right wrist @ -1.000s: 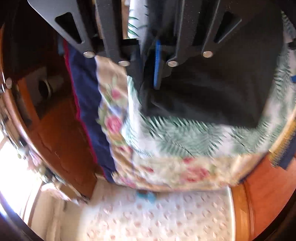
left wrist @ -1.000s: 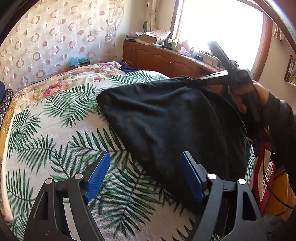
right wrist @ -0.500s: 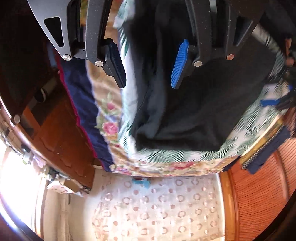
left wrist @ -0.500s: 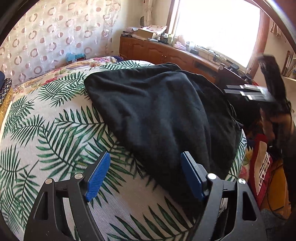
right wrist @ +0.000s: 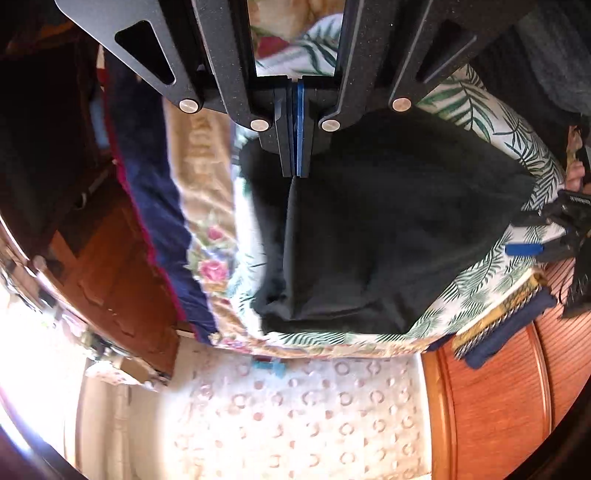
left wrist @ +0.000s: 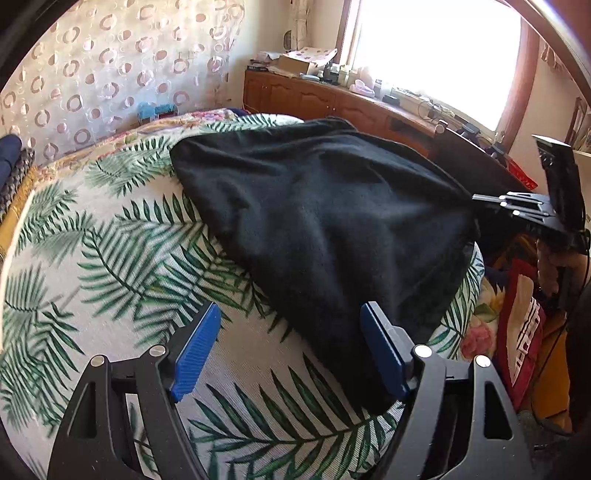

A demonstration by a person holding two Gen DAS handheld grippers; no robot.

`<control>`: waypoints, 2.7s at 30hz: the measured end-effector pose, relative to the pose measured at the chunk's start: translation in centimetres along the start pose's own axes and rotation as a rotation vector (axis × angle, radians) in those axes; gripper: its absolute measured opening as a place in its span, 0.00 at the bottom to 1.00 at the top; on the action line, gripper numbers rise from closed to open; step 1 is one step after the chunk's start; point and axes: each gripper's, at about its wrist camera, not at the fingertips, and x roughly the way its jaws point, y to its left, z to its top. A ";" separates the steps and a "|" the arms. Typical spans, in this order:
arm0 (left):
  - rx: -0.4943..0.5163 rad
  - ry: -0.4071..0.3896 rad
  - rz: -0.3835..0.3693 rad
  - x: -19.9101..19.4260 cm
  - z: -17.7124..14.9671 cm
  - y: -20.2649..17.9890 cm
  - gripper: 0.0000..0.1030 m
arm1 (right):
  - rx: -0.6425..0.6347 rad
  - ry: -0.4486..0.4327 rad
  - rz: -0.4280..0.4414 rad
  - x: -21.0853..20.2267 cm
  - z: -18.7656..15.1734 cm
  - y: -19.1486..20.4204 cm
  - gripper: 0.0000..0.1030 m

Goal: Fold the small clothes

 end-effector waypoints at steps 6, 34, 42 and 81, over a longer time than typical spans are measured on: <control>-0.014 -0.002 -0.034 -0.1 -0.5 -0.7 0.70 | 0.033 0.024 -0.047 0.9 -1.1 -0.6 0.01; 0.031 -0.158 -0.134 -4.9 4.8 -3.2 0.08 | -0.054 -0.107 0.118 -1.7 -1.0 8.0 0.76; 0.019 -0.200 -0.135 -4.9 6.7 -2.6 0.08 | -0.266 -0.036 -0.016 1.9 -3.1 10.3 0.81; -0.093 -0.209 0.038 1.2 14.4 8.9 0.45 | -0.156 -0.145 0.032 10.1 13.9 4.8 0.09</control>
